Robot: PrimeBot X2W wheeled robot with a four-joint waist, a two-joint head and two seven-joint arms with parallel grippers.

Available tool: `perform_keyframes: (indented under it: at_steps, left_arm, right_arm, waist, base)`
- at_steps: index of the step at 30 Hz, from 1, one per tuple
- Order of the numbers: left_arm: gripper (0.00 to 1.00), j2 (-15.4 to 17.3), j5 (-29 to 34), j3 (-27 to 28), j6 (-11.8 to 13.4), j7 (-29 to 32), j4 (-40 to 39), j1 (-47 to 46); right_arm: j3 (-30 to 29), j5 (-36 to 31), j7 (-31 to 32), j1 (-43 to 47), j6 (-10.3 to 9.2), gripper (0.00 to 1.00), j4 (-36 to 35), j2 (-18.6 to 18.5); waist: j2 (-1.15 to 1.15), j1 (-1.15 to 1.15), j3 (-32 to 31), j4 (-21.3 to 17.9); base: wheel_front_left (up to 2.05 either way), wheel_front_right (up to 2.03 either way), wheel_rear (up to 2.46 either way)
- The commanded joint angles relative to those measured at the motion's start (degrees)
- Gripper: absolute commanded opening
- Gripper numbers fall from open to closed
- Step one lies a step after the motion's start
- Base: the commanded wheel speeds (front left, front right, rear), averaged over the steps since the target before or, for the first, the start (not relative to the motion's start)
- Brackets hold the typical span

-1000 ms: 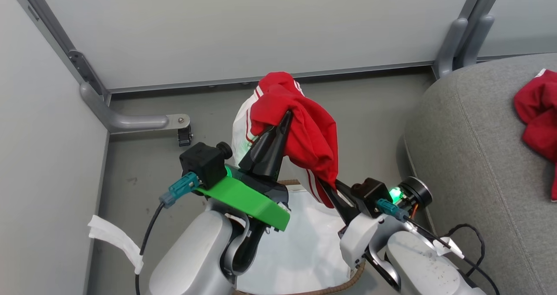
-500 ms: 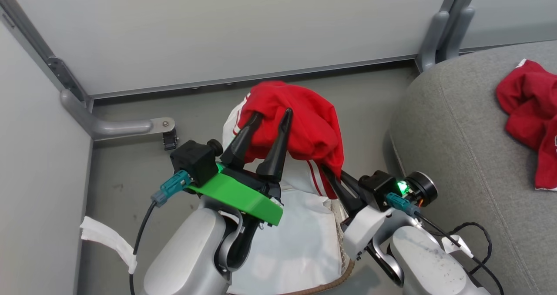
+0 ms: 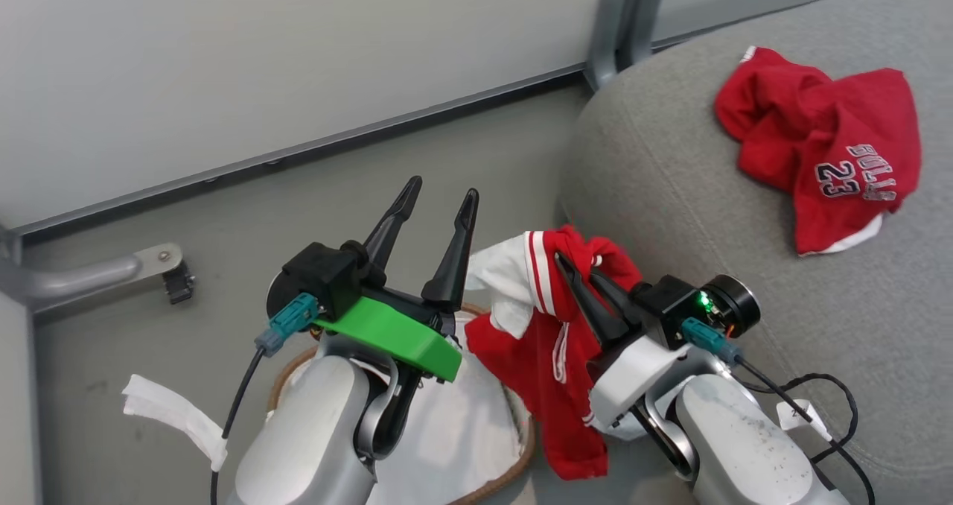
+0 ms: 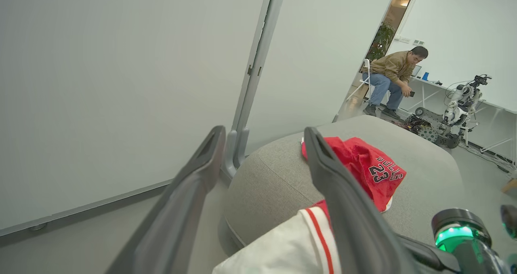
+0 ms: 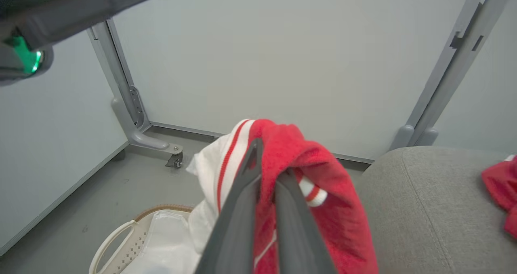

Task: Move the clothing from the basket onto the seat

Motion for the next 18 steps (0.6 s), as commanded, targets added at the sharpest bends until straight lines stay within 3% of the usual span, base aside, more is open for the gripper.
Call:
perform_keyframes:
  at_steps: [1,10,18]
  left_arm:
    - [1.0,0.2,1.1,0.5,-0.3,0.0,0.4,0.6]
    - [1.0,0.3,4.6,1.5,-0.4,0.0,1.5,1.6]
    - [1.0,0.4,5.1,-1.8,-0.4,0.0,2.1,-0.6]
  right_arm:
    - [-0.1,0.5,-0.1,0.7,-0.07,0.0,-0.6,-0.1]
    - [-1.0,2.1,-0.1,0.7,-0.06,0.0,-3.6,-0.1]
    - [-7.0,-1.0,-0.1,-3.6,-0.06,0.0,-6.8,-0.6]
  waist:
    - [0.0,0.0,1.5,-8.3]
    - [0.0,0.0,2.6,-19.1]
    - [0.0,0.0,5.3,-20.2]
  base:
    - [0.0,0.0,0.0]
    - [0.0,0.0,0.0]
    - [0.0,0.0,0.0]
